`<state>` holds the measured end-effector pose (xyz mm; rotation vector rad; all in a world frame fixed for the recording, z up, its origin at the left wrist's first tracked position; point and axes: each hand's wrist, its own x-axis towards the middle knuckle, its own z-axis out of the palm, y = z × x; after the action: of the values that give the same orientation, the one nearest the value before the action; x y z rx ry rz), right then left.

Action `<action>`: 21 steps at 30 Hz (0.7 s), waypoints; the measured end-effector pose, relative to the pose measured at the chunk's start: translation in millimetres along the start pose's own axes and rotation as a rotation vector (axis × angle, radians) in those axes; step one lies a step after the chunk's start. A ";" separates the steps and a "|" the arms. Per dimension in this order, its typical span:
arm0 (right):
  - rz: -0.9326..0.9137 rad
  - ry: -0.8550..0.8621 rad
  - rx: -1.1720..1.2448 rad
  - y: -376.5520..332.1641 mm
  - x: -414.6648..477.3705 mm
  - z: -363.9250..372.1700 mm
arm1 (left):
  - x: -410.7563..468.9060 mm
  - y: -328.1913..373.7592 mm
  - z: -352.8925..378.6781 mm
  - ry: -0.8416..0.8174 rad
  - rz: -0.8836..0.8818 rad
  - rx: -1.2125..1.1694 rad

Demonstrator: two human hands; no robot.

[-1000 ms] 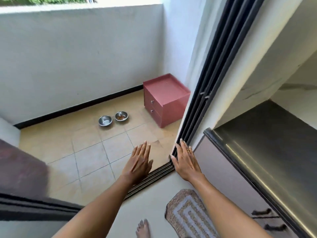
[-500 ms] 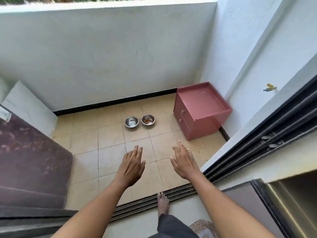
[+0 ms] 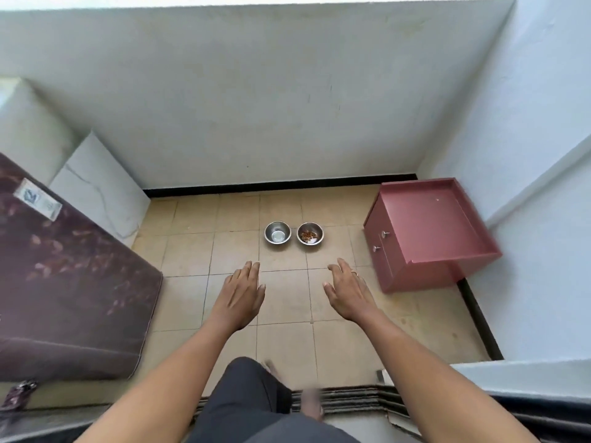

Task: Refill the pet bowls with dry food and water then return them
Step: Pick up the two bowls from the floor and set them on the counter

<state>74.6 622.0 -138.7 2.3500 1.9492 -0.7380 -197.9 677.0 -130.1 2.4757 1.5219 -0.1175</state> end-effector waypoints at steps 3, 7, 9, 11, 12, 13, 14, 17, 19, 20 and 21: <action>0.001 -0.022 -0.017 -10.8 37.3 -6.3 | 32.2 -21.2 -3.8 0.003 -0.014 -0.027; 0.010 -0.021 -0.032 -25.7 101.2 -14.6 | 90.3 -58.2 -4.8 -0.007 0.000 -0.035; 0.038 -0.019 -0.021 -31.5 137.3 -15.9 | 123.9 -81.1 -2.0 -0.032 0.012 -0.027; 0.078 -0.024 0.003 -35.0 166.5 -16.9 | 154.8 -98.3 -3.7 -0.061 0.022 -0.028; 0.098 -0.029 0.017 -36.8 180.2 -16.6 | 169.6 -106.9 -4.8 -0.078 0.025 -0.034; 0.114 -0.032 0.027 -38.0 193.4 -16.7 | 184.4 -114.9 -6.1 -0.095 0.031 -0.040; 0.123 -0.034 0.034 -39.0 205.9 -17.0 | 198.2 -122.4 -7.7 -0.110 0.038 -0.046; 0.172 -0.047 0.060 -39.6 234.8 -21.1 | 234.8 -139.1 -12.1 -0.143 0.053 -0.056; 0.204 -0.068 0.076 -35.2 255.1 -23.2 | 261.0 -146.7 -14.5 -0.152 0.052 -0.059; 0.209 -0.080 0.078 -31.5 266.0 -23.3 | 275.2 -149.4 -14.9 -0.161 0.048 -0.065; 0.207 -0.092 0.076 -28.0 275.5 -23.2 | 286.5 -151.5 -14.4 -0.167 0.044 -0.069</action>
<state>89.7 891.1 -206.9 2.4628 1.6392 -0.8997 -202.4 995.1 -193.7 2.3786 1.3792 -0.2525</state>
